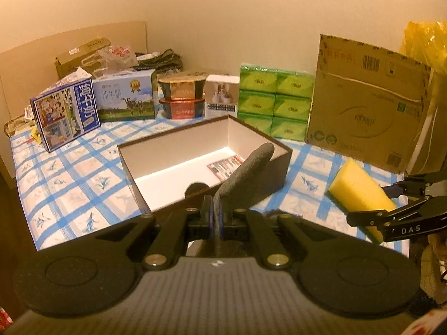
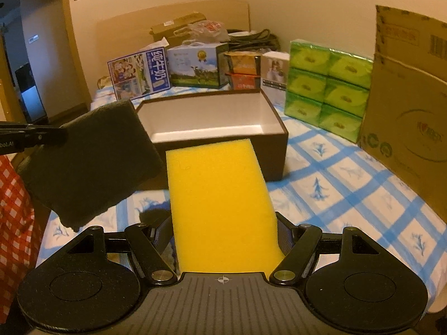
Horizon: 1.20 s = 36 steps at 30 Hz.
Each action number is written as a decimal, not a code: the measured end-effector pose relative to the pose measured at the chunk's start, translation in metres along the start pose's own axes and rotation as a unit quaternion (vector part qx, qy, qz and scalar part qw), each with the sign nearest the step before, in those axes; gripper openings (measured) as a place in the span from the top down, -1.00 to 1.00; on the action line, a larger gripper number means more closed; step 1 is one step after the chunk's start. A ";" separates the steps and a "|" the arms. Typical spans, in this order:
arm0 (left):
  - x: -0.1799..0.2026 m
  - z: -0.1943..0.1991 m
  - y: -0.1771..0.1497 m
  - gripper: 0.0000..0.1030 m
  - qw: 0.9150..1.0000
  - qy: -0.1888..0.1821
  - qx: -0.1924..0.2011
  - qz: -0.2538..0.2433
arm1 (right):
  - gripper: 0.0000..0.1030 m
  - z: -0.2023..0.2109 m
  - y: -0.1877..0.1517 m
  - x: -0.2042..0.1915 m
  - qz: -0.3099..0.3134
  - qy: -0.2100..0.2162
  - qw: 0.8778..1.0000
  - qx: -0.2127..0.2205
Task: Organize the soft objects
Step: 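Carry the sponge and grey cloth over the brown box with both tools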
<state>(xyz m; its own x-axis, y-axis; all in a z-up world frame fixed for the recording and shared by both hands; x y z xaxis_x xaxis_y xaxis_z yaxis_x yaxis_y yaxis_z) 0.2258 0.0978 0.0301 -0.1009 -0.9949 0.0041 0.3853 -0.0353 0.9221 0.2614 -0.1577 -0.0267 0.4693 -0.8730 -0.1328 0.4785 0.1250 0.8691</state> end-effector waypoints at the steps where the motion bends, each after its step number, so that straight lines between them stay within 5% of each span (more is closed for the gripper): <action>1: -0.001 -0.002 0.003 0.94 1.000 0.000 0.003 0.002 | -0.41 -0.002 0.004 0.000 0.001 0.002 1.000 0.002; 22: -0.036 -0.061 0.082 0.94 0.998 0.019 0.050 0.020 | -0.41 -0.075 0.103 -0.014 0.021 0.047 0.998 0.040; 36: -0.073 -0.144 0.093 0.94 0.997 0.048 0.027 0.059 | -0.41 -0.159 0.136 -0.017 0.036 0.050 0.997 0.035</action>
<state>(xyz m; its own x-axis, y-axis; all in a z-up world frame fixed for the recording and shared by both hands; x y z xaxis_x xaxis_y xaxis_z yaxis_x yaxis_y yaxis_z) 0.4011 0.1534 0.0597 0.0324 -0.9963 0.0797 0.3383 0.0860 0.9371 0.4366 -0.0510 0.0183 0.5735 -0.8113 -0.1132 0.3896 0.1486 0.9089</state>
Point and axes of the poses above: each gripper's, at about its wrist camera, not at the fingertips, and z roughly against the way its jaws point, x to its right, y to its top, the point moved 1 cm from there along -z, roughly the way its jaws point, and after that the axes turned 10 degrees about x, right-handed, at the moved point
